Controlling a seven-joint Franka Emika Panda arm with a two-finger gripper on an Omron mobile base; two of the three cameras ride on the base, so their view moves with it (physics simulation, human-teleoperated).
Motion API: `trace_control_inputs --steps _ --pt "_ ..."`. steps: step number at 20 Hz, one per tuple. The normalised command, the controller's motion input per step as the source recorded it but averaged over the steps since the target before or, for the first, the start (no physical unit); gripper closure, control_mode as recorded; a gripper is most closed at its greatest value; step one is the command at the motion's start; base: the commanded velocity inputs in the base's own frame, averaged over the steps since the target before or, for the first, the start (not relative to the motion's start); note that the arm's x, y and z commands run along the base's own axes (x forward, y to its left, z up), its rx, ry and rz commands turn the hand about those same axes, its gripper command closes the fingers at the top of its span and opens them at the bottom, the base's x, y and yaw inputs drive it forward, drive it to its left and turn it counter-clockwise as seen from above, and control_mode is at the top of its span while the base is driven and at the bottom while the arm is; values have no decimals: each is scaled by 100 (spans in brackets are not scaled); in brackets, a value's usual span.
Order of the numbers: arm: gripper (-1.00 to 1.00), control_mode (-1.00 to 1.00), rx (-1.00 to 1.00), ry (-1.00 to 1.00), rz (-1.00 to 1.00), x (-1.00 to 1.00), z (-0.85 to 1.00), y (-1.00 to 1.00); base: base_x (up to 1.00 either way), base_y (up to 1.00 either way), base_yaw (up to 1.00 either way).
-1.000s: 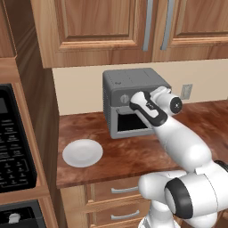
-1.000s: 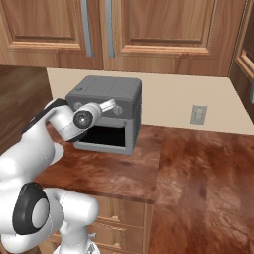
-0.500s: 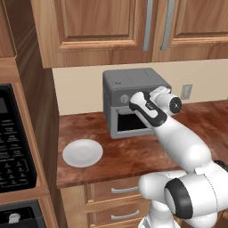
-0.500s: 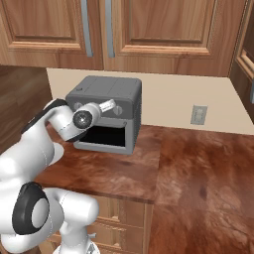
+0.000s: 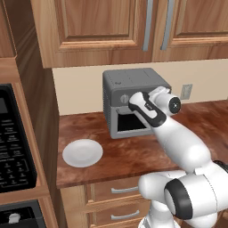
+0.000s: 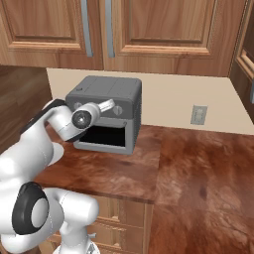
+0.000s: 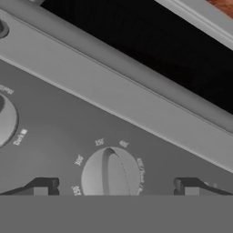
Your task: Pull the toaster oven rack outwards. Pick up the baguette from the plate and place it on the toaster oven rack. Close the toaster oven door fully and set the temperature to the lowest setting.
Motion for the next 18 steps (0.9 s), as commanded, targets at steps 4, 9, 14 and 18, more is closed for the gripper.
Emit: trace_control_inputs --steps 4,9,14,18 --pt "-100 -100 0 0 0 0 0 6 0 0 0" --pt "-100 -100 0 0 0 0 0 5 0 0 0" --pt "-100 -100 0 0 0 0 0 0 0 0 0" --pt "-100 -100 0 0 0 3 0 0 0 0 0"
